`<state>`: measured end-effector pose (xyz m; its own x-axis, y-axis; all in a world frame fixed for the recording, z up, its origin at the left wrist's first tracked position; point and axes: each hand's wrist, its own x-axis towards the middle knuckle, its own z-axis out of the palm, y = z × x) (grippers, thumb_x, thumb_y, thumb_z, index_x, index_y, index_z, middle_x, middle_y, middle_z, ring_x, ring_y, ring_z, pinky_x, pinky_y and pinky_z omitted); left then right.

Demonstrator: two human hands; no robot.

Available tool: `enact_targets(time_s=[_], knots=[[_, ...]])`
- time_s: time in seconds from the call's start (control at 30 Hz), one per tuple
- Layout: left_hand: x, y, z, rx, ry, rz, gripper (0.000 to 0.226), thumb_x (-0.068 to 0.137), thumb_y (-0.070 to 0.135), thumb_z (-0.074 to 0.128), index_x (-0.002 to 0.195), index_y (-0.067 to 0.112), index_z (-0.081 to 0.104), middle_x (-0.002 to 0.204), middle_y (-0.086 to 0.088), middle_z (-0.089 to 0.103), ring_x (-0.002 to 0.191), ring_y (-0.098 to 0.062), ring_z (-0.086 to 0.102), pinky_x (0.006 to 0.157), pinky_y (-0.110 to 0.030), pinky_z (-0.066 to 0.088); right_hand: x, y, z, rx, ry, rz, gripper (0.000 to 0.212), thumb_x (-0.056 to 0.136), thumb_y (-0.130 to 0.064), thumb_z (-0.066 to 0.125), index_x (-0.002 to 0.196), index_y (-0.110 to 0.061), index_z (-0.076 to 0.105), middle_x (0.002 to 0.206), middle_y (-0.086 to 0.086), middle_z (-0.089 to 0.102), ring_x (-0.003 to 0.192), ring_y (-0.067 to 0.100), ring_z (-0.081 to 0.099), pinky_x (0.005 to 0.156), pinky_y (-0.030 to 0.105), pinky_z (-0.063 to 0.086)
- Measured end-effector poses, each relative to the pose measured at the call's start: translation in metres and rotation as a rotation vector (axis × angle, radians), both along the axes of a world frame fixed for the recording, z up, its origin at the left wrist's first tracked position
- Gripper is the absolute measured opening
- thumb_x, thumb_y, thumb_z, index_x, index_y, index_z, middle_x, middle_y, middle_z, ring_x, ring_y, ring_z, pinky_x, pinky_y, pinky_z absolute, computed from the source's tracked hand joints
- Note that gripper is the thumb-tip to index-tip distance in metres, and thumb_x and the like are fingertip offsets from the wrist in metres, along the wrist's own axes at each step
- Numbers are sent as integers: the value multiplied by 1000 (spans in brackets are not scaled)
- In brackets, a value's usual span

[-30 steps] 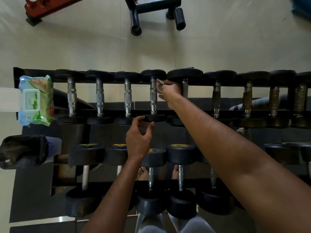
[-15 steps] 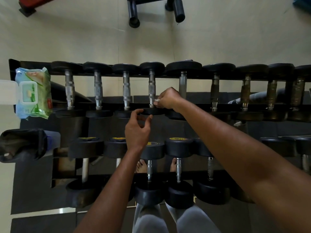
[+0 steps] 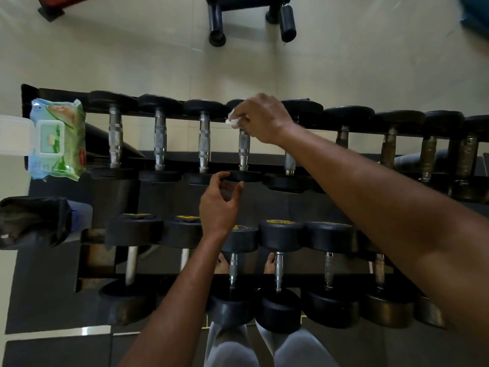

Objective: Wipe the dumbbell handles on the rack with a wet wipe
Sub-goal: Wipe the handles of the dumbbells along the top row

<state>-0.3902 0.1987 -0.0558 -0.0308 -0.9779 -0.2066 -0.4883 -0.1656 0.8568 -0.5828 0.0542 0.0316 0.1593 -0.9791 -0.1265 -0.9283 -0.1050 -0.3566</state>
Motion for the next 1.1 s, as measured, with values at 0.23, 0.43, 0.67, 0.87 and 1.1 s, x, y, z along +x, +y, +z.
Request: enact_targets(time_s=[0.23, 0.43, 0.67, 0.87, 1.1], knots=[[-1, 2, -4, 8, 13, 30, 42, 98, 53, 74, 130, 29, 62, 97, 18, 68, 88, 4, 66, 72, -18, 53, 16, -19, 2, 38, 398, 309, 25, 108, -19, 58, 124, -22, 76, 102, 2, 77, 85, 23, 72, 74, 33, 58], [-2, 3, -6, 1, -9, 42, 44, 97, 57, 72, 131, 30, 62, 97, 19, 67, 87, 4, 65, 72, -27, 57, 20, -21, 11, 113, 413, 272, 19, 104, -18, 63, 114, -19, 80, 88, 1, 69, 81, 24, 65, 76, 39, 58], [-3, 3, -3, 23, -30, 59, 45, 96, 60, 72, 130, 33, 62, 97, 18, 68, 86, -1, 67, 72, -35, 60, 26, -22, 7, 241, 393, 257, 15, 101, -25, 70, 112, -27, 80, 86, -8, 67, 79, 17, 62, 64, 30, 43], [-3, 3, -3, 28, -34, 61, 47, 96, 62, 72, 131, 32, 61, 99, 18, 69, 85, -1, 68, 71, -34, 60, 29, -8, -1, 370, 322, 345, 19, 95, -40, 76, 113, -33, 80, 93, -16, 70, 87, 12, 65, 66, 28, 45], [-4, 3, -6, -1, -49, 48, 46, 97, 58, 72, 130, 28, 62, 99, 15, 69, 86, -3, 68, 73, -33, 58, 26, 20, -25, 378, 225, 344, 16, 99, -28, 70, 112, -27, 79, 98, -11, 69, 88, 11, 63, 69, 27, 50]])
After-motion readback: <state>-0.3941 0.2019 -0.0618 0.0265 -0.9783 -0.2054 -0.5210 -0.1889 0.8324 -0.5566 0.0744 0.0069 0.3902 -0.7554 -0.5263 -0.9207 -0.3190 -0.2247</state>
